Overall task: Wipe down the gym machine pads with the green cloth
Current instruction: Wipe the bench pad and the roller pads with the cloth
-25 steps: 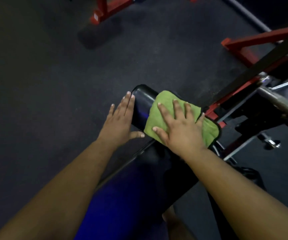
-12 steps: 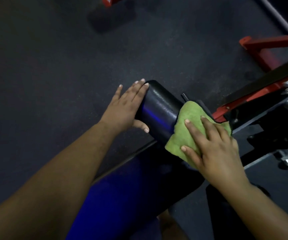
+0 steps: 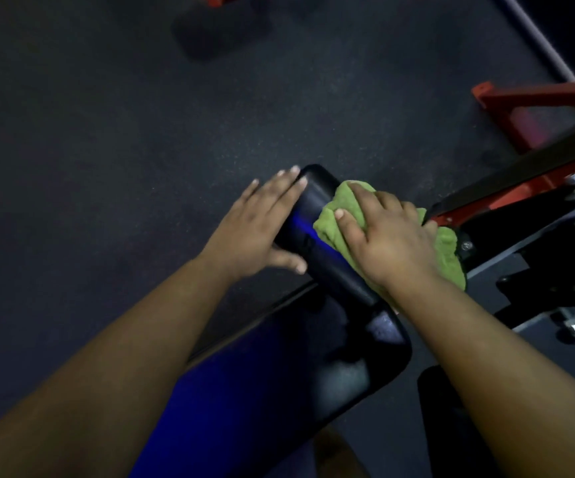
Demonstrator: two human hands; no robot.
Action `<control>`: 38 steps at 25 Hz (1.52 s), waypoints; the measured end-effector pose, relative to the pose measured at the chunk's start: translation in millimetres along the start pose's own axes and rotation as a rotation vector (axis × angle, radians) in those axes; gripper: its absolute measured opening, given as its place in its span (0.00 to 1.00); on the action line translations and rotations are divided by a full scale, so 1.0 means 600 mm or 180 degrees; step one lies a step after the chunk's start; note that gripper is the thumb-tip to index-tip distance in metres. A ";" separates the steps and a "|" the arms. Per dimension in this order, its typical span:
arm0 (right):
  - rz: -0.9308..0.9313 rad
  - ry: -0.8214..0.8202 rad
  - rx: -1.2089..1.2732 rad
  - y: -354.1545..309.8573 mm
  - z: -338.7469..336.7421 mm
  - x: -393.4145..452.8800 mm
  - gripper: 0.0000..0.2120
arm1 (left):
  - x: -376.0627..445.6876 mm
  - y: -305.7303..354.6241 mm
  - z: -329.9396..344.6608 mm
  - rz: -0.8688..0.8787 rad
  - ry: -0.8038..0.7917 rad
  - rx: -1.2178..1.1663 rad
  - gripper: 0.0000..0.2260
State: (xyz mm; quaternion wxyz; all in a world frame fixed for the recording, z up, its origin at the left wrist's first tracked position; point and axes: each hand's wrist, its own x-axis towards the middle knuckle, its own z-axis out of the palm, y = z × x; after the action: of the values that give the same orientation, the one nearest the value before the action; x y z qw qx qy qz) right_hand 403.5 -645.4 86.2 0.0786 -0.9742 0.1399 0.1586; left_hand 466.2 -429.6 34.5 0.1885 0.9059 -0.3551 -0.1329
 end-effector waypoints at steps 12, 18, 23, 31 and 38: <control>0.0409 -0.0164 0.0380 0.036 -0.004 -0.017 0.29 | 0.151 0.012 -0.086 0.0676 -0.1476 0.0900 0.63; 0.0235 -0.0119 0.0327 0.033 -0.002 -0.074 0.35 | 0.063 -0.021 -0.051 0.0931 -0.0208 0.0499 0.59; 0.0279 0.0165 -0.0294 -0.017 0.061 -0.110 0.44 | 0.006 -0.039 0.033 0.0821 0.0058 0.0976 0.62; 0.0407 -0.1326 0.1504 0.055 -0.058 0.038 0.39 | 0.145 0.003 -0.092 0.0788 -0.1476 0.0800 0.63; 0.0017 0.0240 0.0138 0.020 -0.007 -0.139 0.35 | 0.229 0.037 -0.133 0.0192 -0.2561 0.0696 0.61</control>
State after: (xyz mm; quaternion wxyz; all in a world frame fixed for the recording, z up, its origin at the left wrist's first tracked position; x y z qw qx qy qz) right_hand 324.9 -637.2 116.2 0.0940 -0.9772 0.1488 0.1188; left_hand 580.8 -520.0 101.1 -0.0587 0.7856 -0.4389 -0.4321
